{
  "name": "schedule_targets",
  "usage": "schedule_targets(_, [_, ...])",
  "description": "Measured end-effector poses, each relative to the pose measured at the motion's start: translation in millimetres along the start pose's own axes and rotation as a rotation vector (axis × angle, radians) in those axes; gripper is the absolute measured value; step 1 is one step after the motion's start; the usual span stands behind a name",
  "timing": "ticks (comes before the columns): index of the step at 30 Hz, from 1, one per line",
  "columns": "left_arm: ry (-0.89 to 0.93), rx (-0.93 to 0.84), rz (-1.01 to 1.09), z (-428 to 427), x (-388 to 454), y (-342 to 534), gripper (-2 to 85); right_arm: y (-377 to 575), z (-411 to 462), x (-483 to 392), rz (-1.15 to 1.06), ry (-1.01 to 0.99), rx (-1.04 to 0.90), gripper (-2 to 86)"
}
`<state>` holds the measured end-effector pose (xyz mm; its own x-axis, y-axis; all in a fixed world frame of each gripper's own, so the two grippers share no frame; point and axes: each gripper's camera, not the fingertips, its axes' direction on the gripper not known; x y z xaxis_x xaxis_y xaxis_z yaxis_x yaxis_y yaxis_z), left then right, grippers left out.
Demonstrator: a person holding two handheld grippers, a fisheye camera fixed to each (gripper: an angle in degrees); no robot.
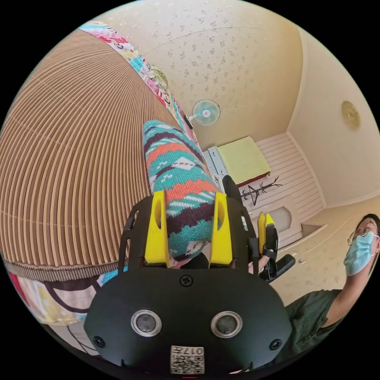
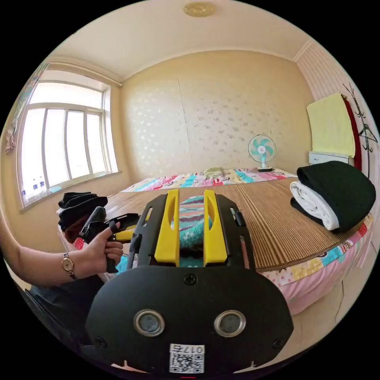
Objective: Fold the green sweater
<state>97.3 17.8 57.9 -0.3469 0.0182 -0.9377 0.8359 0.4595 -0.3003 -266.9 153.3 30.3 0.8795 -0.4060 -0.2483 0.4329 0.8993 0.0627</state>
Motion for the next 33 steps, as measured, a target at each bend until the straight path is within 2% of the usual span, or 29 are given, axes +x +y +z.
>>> schedule_targets(2, [-0.023, -0.024, 0.006, 8, 2, -12, 16.8, 10, 69, -3, 0.055, 0.024, -0.291, 9.1])
schedule_targets(3, [-0.041, -0.031, 0.011, 11, 5, -16, 16.8, 14, 80, -2, 0.076, 0.036, -0.33, 8.8])
schedule_targets(5, [-0.064, -0.052, 0.032, 23, 15, -34, 16.8, 15, 79, 6, 0.154, 0.027, -0.262, 6.1])
schedule_targets(9, [-0.079, -0.108, 0.091, 66, 35, -64, 16.5, 3, 96, 17, 0.109, 0.128, -0.34, 2.1])
schedule_targets(13, [-0.036, -0.203, 0.13, 159, 60, -90, 15.8, -20, 122, 40, -0.014, 0.37, -0.459, 0.8])
schedule_targets(16, [-0.011, -0.302, 0.185, 236, 90, -97, 15.4, -36, 133, 101, -0.002, 0.503, -0.517, 0.5])
schedule_targets(20, [0.12, -0.517, 0.242, 323, 117, -106, 15.1, -42, 116, 208, 0.127, 0.534, -0.472, 0.5])
schedule_targets(22, [0.16, -0.549, 0.262, 335, 124, -103, 14.8, -39, 110, 228, 0.114, 0.568, -0.443, 0.4])
schedule_targets(25, [0.13, -0.564, 0.381, 318, 139, -90, 15.7, -31, 95, 237, 0.168, 0.497, -0.372, 0.5])
schedule_targets(27, [0.231, -0.632, 0.448, 295, 141, -80, 14.7, -29, 93, 231, 0.154, 0.508, -0.364, 0.5])
schedule_targets(28, [0.27, -0.631, 0.447, 268, 135, -76, 10.4, -33, 92, 226, 0.156, 0.526, -0.383, 0.5])
schedule_targets(30, [0.235, -0.554, 0.419, 209, 121, -73, 8.9, -46, 81, 217, 0.222, 0.538, -0.417, 0.5])
schedule_targets(33, [0.056, -0.365, 0.35, 82, 94, -76, 11.1, -52, 46, 192, 0.342, 0.478, -0.347, 0.4])
